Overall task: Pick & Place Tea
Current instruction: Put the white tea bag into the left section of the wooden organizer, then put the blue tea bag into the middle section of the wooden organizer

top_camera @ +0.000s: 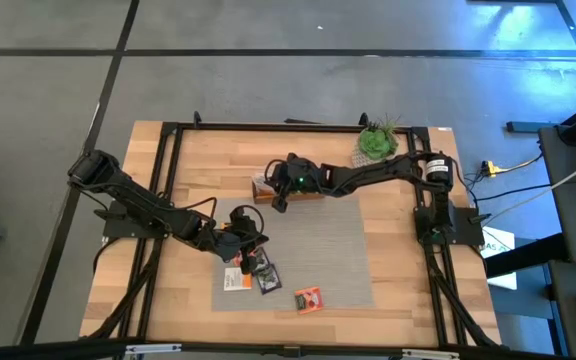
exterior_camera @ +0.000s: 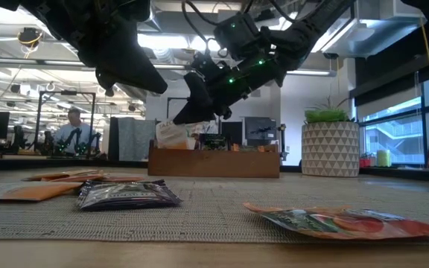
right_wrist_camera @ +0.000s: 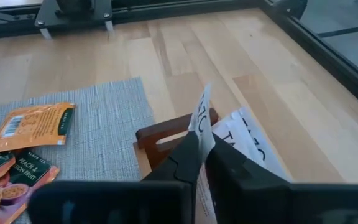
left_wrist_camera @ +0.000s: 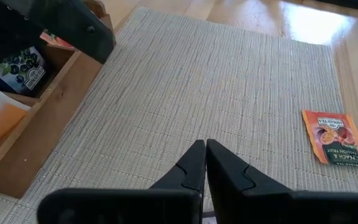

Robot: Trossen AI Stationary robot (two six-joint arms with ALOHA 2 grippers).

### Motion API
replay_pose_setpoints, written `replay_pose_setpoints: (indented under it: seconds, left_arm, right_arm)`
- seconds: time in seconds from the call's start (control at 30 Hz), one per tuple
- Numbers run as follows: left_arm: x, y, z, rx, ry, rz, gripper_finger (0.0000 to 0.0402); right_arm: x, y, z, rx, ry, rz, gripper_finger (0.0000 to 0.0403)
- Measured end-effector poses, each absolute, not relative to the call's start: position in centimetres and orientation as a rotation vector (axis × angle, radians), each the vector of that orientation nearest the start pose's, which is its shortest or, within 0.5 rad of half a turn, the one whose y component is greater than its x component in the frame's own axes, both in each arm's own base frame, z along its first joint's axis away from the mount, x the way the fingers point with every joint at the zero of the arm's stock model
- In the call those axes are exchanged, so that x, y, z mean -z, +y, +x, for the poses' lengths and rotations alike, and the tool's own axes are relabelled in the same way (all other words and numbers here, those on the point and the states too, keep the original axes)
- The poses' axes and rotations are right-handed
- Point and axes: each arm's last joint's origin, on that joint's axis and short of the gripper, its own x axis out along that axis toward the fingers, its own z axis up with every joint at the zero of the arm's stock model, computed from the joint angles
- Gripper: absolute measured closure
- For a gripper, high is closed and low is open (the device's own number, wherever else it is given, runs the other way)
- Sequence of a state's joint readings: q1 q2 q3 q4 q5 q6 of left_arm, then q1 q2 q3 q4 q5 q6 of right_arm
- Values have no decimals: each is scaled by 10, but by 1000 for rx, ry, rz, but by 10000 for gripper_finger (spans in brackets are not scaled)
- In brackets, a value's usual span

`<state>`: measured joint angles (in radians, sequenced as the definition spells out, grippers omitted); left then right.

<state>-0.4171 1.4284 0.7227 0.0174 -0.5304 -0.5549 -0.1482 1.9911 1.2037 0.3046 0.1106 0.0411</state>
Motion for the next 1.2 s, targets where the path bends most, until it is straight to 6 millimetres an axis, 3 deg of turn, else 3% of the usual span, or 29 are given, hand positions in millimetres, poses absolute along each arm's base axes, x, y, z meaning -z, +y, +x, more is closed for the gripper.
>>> replay_pose_setpoints:
  seconds: [0.37, 0.53, 0.67, 0.77, 0.93, 1.2]
  left_arm:
    - [-193, -100, 262, -261, 564, -227, 391]
    - [-193, -100, 261, -258, 565, -233, 389]
    - [-193, -100, 262, -260, 564, -243, 391]
    - [-192, -102, 261, -222, 581, -260, 391]
    - [-190, -111, 263, -100, 618, -341, 388]
    - [-173, -147, 266, 7, 641, -395, 393]
  right_arm:
    - [-173, -77, 420, 265, 476, 67, 243]
    - [-198, -76, 413, 265, 451, 65, 210]
    - [-216, -71, 396, 183, 542, 92, 202]
    - [-222, -61, 384, 71, 645, 136, 201]
    - [-213, -39, 374, -74, 813, 251, 201]
    - [-206, 13, 381, -211, 821, 221, 201]
